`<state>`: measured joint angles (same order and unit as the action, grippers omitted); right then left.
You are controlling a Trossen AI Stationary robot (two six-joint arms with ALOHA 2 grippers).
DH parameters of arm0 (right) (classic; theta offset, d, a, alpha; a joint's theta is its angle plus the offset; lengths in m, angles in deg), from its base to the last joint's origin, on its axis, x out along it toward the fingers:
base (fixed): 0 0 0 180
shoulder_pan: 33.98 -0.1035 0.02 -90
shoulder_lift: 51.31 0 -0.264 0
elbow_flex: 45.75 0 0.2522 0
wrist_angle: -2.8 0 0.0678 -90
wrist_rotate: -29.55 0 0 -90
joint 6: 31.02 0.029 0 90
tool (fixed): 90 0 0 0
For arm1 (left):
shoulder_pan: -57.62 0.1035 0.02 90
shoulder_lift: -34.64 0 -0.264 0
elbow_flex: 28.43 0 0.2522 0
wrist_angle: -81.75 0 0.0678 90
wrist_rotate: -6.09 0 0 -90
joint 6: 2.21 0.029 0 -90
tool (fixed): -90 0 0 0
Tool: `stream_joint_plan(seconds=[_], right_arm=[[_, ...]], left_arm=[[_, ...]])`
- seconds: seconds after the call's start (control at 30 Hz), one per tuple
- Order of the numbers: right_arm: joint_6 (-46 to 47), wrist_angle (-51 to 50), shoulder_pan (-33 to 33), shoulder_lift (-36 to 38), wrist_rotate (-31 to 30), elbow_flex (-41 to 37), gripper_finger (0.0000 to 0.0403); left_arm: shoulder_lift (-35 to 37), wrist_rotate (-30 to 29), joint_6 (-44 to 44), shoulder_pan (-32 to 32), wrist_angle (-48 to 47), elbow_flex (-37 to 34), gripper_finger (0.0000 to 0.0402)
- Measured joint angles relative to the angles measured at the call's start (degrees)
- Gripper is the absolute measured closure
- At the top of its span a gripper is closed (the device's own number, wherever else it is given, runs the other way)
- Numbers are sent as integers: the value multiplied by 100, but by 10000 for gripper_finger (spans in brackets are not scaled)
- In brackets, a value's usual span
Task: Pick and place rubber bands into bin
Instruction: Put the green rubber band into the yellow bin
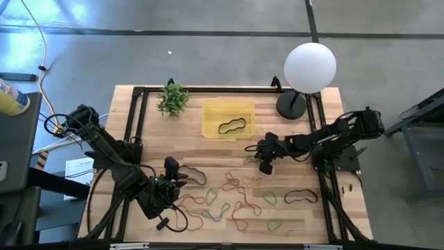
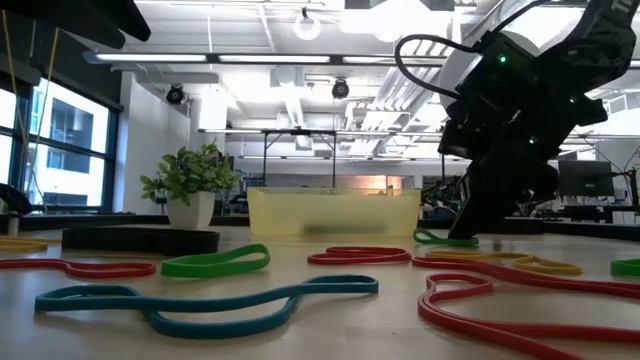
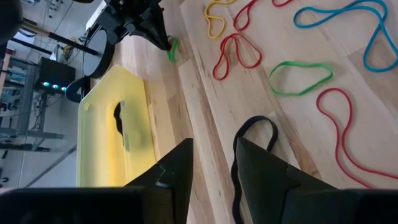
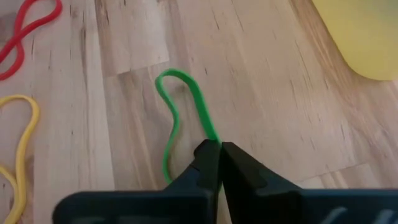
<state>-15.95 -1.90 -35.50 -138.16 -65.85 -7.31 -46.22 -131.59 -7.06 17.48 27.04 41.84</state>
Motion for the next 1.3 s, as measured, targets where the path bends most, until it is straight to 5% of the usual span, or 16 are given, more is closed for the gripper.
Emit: stream_joint_plan(seconds=[0.47,1.3], right_arm=[[-269,19,-4,-22,-9,177,401],[-1059,-1357,-385,-13,-381,1798,402]], left_arm=[[0,0,0,0,0,0,289],[0,0,-37,0,4,0,289]])
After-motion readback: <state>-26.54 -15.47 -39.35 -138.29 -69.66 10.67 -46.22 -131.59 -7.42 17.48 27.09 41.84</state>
